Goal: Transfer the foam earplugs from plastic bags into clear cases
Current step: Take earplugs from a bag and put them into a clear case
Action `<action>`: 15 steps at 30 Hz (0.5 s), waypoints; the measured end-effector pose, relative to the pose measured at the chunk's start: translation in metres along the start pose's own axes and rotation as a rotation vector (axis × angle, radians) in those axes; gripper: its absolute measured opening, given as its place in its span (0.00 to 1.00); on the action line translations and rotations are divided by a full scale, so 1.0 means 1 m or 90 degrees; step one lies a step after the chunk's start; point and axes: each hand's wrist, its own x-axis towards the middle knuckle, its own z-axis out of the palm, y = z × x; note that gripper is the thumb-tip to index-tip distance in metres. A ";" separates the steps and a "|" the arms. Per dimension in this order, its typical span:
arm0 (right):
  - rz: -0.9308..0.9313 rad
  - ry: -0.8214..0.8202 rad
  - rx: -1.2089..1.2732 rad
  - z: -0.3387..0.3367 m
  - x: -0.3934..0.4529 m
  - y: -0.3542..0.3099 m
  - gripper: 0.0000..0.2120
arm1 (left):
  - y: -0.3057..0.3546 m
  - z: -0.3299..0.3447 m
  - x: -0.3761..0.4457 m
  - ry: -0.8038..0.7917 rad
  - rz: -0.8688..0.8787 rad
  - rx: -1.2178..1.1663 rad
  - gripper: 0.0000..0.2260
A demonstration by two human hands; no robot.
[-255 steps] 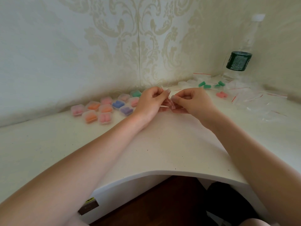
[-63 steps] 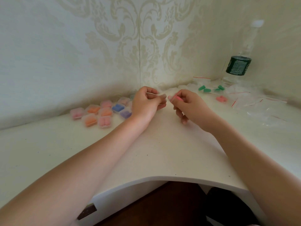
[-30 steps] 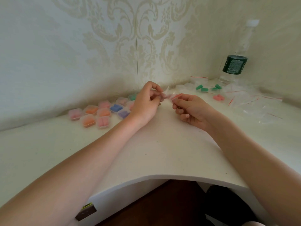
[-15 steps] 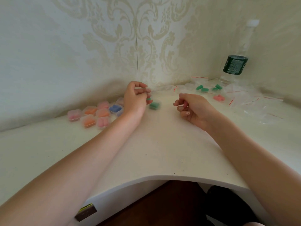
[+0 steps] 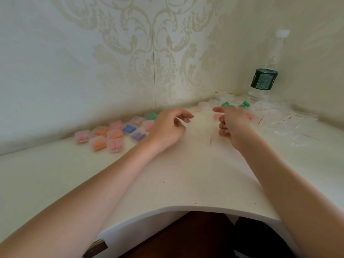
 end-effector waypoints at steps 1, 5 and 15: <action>-0.046 0.055 -0.067 -0.003 0.005 0.001 0.16 | 0.003 0.001 -0.003 -0.044 0.007 0.019 0.18; -0.171 0.096 -0.202 -0.005 0.013 0.011 0.15 | 0.005 0.004 -0.003 -0.020 0.021 0.124 0.19; -0.243 0.050 -0.750 0.006 0.055 -0.011 0.24 | -0.012 0.002 0.004 0.093 0.072 0.333 0.11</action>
